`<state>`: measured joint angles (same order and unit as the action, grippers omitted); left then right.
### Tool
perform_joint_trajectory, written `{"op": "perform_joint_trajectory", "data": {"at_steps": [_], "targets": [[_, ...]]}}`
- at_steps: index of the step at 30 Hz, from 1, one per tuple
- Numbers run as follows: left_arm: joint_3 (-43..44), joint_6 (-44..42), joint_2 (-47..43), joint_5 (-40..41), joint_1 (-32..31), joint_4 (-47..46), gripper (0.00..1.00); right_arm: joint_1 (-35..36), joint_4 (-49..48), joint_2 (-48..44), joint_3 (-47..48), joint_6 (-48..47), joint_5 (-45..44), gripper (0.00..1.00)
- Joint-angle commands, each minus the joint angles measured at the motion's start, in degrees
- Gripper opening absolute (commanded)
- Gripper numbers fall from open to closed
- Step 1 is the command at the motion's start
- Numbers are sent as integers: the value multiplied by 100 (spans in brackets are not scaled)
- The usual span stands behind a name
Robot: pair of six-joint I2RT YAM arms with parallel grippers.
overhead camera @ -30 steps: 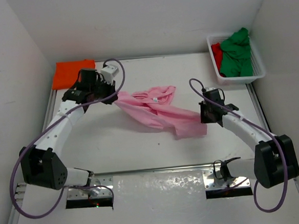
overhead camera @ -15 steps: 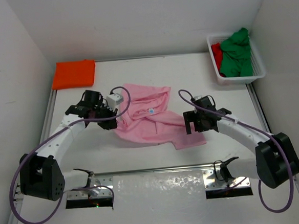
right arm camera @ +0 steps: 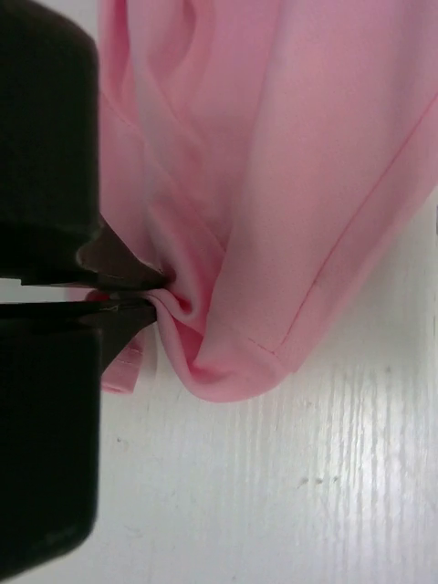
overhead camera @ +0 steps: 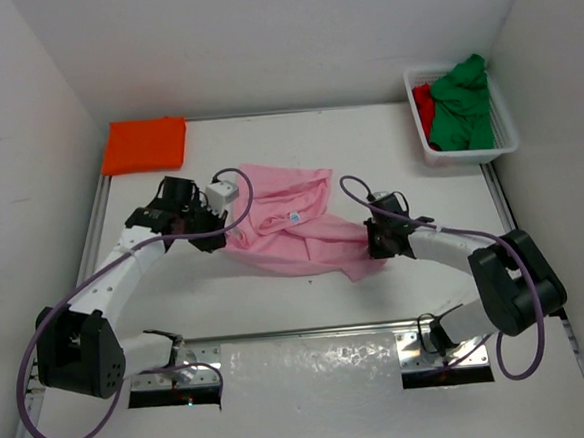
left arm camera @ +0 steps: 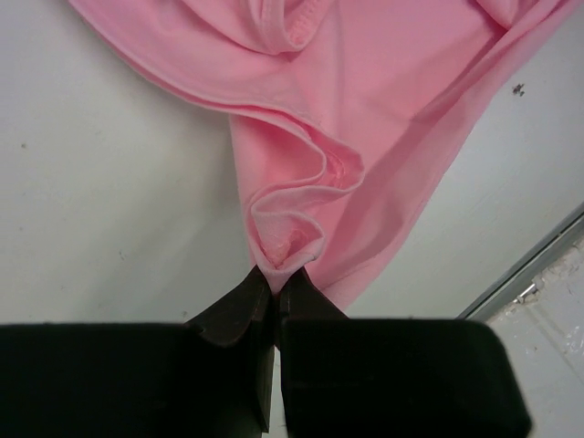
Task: Fold and stack the t-shirts
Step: Flatten out the tshirt
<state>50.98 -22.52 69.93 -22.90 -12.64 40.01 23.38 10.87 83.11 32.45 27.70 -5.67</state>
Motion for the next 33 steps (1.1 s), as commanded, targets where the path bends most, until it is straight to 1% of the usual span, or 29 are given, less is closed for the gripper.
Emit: {"op": "perform_joint_trajectory", "data": {"at_steps": [1,3,4,5,7,8,9,10,11,13,14,16,17,18,19,21,22,24,25,28,29,33], "targets": [[70,37,-199,249,60,-213,0,62,72,241,-406,359,497,0],[122,142,-147,530,69,-335,0,53,213,57,-117,323,488,0],[175,265,-103,836,87,-388,0,36,239,13,50,306,514,0],[254,292,28,944,121,-476,0,9,292,-5,486,210,541,0],[736,310,239,1111,174,-555,0,-148,450,213,1190,34,768,0],[1347,293,527,1129,235,-625,0,-245,773,388,2177,-167,996,0],[1753,275,687,1173,271,-661,0,-342,985,834,2744,-238,1128,0],[2175,301,1054,1382,350,-687,0,-595,1196,1064,4055,-352,1225,0],[3223,353,1249,1471,403,-661,0,-728,1685,1284,4799,-388,1313,0],[4336,546,1723,1490,604,-513,0,-939,2110,1715,6144,-502,1201,0],[5255,565,1821,1464,640,-346,0,-958,2477,1787,7256,-720,930,0],[5894,434,1893,1472,675,-231,0,-1036,2752,1753,8263,-915,709,0],[6271,390,1858,1498,676,-213,0,-1080,2884,1674,8426,-1029,612,0],[6423,319,1814,1498,676,-195,0,-1142,2877,1543,8471,-1074,576,0],[6720,284,1735,1472,676,-65,0,-1134,2755,1202,8410,-1178,576,0],[7012,231,1682,1394,676,111,0,-1142,2570,788,8200,-1267,357,0],[7100,222,1603,1367,676,252,0,-1142,2404,368,7981,-1302,304,0],[7311,187,1419,1270,676,393,0,-1142,2262,-56,7760,-1338,128,0],[7469,170,1366,1253,676,568,0,-1142,2166,-467,7568,-1381,76,0],[7663,55,1067,1305,676,797,0,-1142,2033,-1049,7225,-1460,13,0],[7681,20,988,1331,676,841,0,-1142,2024,-1391,7162,-1469,22,0],[7769,29,602,1191,676,1096,0,-1142,1980,-2078,6925,-1470,416,0]]}}
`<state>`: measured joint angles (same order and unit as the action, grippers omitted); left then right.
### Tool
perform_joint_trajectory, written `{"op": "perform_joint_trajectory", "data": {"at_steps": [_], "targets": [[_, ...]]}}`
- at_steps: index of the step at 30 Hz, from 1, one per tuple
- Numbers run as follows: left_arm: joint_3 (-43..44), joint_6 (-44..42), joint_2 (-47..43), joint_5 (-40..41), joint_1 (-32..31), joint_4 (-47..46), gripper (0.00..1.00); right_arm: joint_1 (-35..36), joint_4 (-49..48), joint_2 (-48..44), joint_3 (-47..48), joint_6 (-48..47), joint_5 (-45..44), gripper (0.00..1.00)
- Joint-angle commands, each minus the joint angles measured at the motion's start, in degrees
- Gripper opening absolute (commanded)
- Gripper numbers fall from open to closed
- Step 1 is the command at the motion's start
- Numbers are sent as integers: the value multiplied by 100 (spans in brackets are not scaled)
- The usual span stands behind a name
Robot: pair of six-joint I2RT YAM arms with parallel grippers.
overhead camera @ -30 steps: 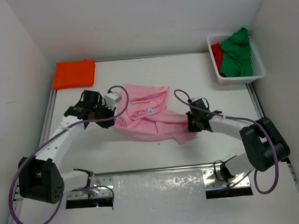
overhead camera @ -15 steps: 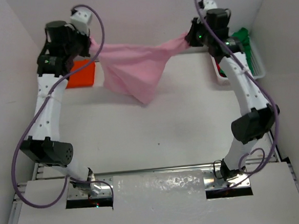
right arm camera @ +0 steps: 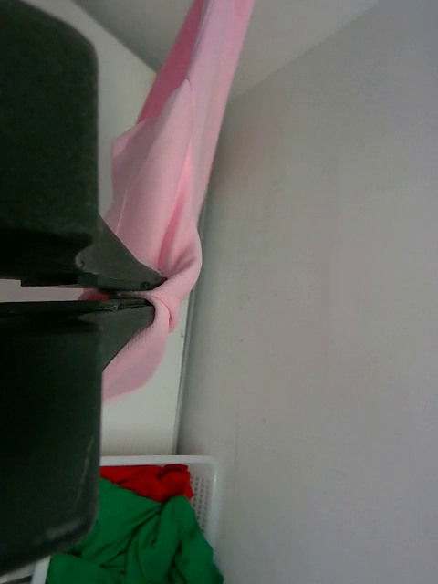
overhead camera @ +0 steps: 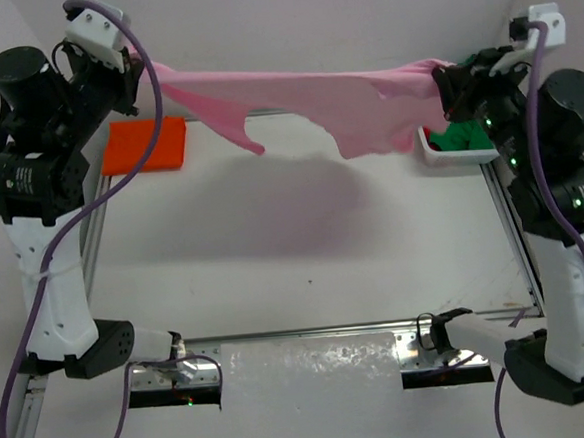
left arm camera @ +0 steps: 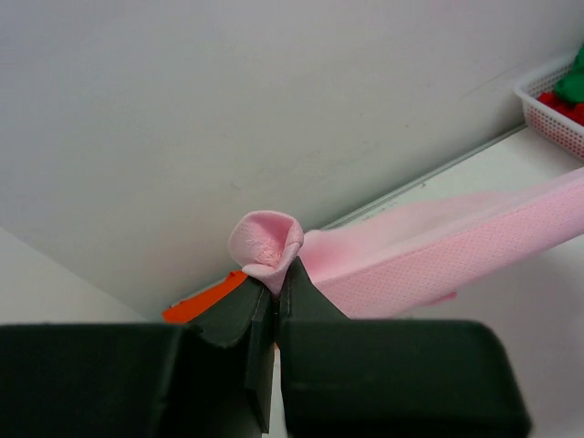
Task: Fold and stack the t-shirts
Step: Flatten out the tshirt
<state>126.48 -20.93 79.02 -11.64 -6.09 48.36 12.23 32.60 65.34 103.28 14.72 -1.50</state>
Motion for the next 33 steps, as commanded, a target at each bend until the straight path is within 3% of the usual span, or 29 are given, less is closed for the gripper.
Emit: {"op": "perform_joint_trajectory", "data": {"at_steps": [1,13,20,24,28,33], "targets": [[220,-122,-361,30,20,297,0,-28,-193,-398,-203,-154,87,0],[-535,9,-871,4,20,771,0,-28,730,-1111,-414,-189,185,0],[-1983,185,-327,232,20,466,0,-28,-392,-129,-1784,242,1019,0],[-2671,230,261,548,20,-176,0,-28,-860,1258,-1628,-91,810,0],[-2909,291,1462,961,151,-1211,0,-28,-869,3793,-69,-364,607,0],[-2339,659,3359,997,441,-1900,0,-36,-746,6601,2262,-330,625,0]]}}
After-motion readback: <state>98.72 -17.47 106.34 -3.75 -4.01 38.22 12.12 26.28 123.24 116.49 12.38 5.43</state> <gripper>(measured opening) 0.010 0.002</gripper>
